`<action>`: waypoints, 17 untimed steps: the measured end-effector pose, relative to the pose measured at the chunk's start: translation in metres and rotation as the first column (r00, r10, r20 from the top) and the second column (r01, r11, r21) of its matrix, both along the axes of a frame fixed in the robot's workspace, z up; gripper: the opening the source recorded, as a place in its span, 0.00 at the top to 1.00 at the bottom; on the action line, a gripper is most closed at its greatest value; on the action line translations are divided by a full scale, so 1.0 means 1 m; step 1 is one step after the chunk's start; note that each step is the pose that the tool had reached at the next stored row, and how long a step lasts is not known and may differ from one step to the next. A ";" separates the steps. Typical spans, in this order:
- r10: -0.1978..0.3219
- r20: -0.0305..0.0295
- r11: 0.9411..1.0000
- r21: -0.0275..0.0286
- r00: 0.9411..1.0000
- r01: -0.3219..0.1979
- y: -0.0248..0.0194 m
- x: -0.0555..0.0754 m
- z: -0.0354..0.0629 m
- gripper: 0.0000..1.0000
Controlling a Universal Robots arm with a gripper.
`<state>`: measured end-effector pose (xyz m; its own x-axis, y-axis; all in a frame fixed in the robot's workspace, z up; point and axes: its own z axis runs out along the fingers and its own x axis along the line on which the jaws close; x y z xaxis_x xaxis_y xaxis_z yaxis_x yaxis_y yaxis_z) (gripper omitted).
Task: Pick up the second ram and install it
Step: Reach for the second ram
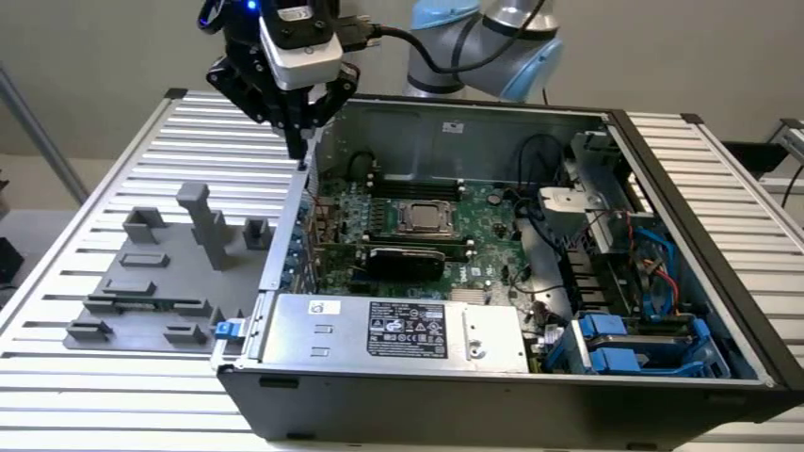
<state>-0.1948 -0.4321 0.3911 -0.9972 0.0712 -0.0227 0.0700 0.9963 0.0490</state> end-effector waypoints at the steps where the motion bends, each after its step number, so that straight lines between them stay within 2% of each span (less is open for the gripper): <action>1: 0.000 0.000 1.000 0.000 1.000 0.000 -0.0013 -0.005 -0.0005 0.89; 7: 0.000 0.000 1.000 0.000 1.000 0.000 -0.0073 -0.032 -0.0055 0.89; 17: 0.000 0.000 1.000 0.000 1.000 0.000 -0.0120 -0.077 -0.0196 0.89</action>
